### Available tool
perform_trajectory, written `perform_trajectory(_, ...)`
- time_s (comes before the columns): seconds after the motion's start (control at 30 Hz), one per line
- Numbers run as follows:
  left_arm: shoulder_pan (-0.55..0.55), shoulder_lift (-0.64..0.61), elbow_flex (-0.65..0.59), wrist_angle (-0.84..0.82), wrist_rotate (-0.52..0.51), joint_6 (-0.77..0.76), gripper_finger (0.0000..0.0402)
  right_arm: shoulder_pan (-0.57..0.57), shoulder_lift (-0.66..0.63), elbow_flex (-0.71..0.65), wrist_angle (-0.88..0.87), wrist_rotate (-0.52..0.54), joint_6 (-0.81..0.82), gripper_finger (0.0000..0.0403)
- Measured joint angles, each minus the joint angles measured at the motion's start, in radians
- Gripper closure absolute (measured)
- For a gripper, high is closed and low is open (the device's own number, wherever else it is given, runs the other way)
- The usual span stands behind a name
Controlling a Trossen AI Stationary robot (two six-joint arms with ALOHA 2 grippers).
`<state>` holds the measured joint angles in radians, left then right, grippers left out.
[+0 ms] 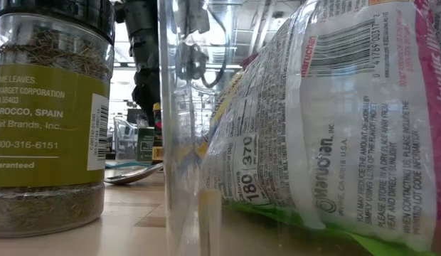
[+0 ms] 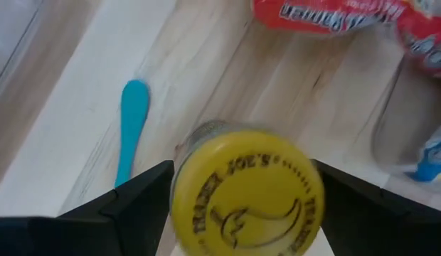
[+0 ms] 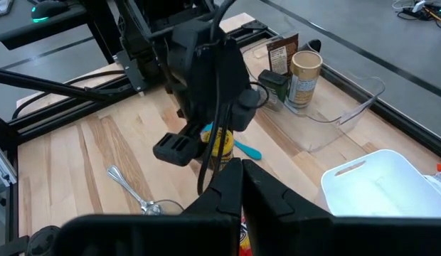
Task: Pick & Place Food Item
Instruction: Put the yellow seasoning bottle into the top transparent bin
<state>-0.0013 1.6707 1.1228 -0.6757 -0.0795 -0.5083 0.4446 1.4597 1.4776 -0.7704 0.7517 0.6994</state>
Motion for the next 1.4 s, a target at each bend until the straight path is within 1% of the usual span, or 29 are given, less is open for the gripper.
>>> perform_trajectory(0.17,0.000,0.000,-0.031,0.058,-0.001,0.000,0.0098,0.000,0.000,0.000,0.000,0.000,0.000,0.0401)
perform_trajectory(0.47,0.001,0.000,-0.032,0.057,-0.013,0.001,0.0113,0.000,0.000,0.000,0.000,-0.001,0.000,0.0401)
perform_trajectory(0.67,0.001,0.000,-0.032,0.057,-0.062,-0.004,0.0133,0.000,0.000,0.000,0.000,-0.001,0.000,0.0401)
perform_trajectory(1.0,0.001,0.000,-0.032,0.056,-0.063,-0.004,0.0173,0.000,0.000,0.000,0.000,-0.001,0.000,0.0401)
perform_trajectory(1.27,0.001,0.000,-0.032,0.056,-0.063,-0.005,0.0169,0.000,0.000,0.000,0.000,-0.001,0.000,0.0401)
perform_trajectory(1.4,0.001,0.000,-0.032,0.056,-0.063,-0.005,0.0180,0.000,0.000,0.000,0.000,-0.001,0.000,0.0401)
